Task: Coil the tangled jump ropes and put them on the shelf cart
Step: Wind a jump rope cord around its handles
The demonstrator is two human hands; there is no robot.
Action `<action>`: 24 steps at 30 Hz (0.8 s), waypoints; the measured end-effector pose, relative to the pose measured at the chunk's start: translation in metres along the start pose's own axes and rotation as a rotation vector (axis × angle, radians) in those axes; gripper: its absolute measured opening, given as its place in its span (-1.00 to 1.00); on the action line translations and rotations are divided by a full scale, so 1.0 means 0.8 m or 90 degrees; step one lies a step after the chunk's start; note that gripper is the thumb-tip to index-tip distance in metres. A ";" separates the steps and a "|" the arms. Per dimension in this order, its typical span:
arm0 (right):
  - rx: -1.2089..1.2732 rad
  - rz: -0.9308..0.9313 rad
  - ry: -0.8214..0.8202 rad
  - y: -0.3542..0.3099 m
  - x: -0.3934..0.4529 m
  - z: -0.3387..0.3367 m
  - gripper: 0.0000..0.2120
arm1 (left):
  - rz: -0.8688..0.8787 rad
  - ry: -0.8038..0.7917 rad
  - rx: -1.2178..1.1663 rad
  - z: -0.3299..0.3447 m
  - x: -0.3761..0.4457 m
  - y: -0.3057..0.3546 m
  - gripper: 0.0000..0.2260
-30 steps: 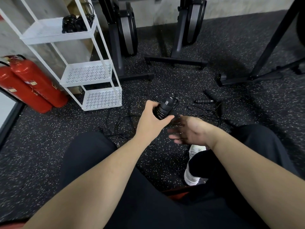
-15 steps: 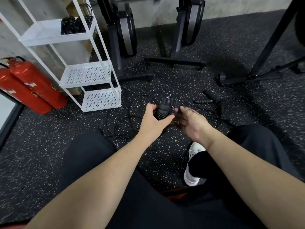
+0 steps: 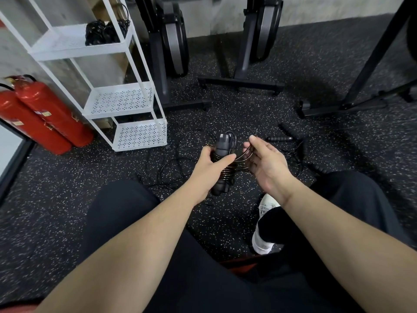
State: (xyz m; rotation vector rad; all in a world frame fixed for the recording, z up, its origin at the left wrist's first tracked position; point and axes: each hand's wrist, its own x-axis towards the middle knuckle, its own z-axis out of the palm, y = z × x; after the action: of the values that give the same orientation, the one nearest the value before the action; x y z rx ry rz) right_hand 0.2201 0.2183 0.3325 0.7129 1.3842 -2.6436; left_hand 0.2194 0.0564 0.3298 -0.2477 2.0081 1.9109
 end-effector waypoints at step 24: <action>-0.650 -0.233 0.008 0.004 0.016 -0.018 -0.94 | 0.004 -0.038 0.010 -0.007 0.002 -0.015 -0.73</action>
State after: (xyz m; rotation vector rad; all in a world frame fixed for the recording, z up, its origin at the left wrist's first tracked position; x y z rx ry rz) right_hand 0.2145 0.2300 0.3177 0.3399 2.6682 -1.6541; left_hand 0.2216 0.0503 0.3183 -0.1784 1.9859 1.8833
